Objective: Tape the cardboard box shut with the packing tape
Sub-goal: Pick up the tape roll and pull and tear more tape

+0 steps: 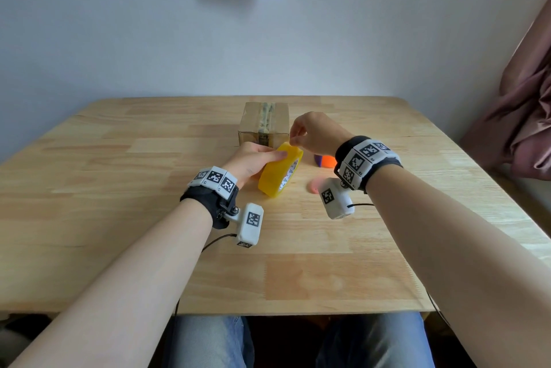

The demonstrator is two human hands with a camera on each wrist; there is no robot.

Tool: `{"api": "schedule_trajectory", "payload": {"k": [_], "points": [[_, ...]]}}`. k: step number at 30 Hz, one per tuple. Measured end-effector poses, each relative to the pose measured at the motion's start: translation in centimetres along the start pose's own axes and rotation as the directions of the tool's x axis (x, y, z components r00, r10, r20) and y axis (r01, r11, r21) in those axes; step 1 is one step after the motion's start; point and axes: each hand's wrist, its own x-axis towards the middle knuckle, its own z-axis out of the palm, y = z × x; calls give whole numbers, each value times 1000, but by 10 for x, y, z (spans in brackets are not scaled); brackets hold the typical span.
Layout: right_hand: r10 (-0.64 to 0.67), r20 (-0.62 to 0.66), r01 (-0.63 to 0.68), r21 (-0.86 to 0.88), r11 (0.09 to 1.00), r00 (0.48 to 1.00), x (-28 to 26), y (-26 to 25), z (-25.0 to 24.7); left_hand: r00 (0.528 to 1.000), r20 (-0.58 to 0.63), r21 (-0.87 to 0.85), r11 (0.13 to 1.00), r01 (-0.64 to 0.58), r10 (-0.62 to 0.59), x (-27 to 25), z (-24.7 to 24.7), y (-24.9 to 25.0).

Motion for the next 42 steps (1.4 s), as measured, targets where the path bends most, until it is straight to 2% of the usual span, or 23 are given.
{"api": "schedule_trajectory", "payload": {"k": [8,14,17,20,27,29,32,36,40,42], "points": [[-17,42,22,-137,990,999,0,-8,-5,999,-37,-38,999,28,-29,-1,4,1],[-66,43,73,-218,973,997,-3,-21,-21,995,-88,33,999,42,-39,4,14,6],[-94,41,102,-255,962,995,-8,-26,-27,997,-66,60,997,-38,42,4,19,9],[-95,19,97,-260,961,995,-12,-25,-26,991,41,80,988,-134,131,2,19,8],[-84,69,91,-108,990,994,-11,-12,-19,991,81,26,993,-113,111,-1,18,1],[-35,69,37,-38,999,997,-9,-7,-14,991,88,21,995,-101,98,-1,16,1],[75,62,-84,154,984,995,-9,0,-8,990,83,16,993,-116,114,0,16,-1],[112,38,-116,110,987,993,-12,6,-10,988,72,29,990,-139,137,2,16,-3],[184,0,-181,182,966,983,-14,9,-13,989,57,28,990,-135,133,3,17,-4],[174,-1,-171,185,968,985,-14,8,-13,990,59,23,991,-132,130,3,17,-5]]}}
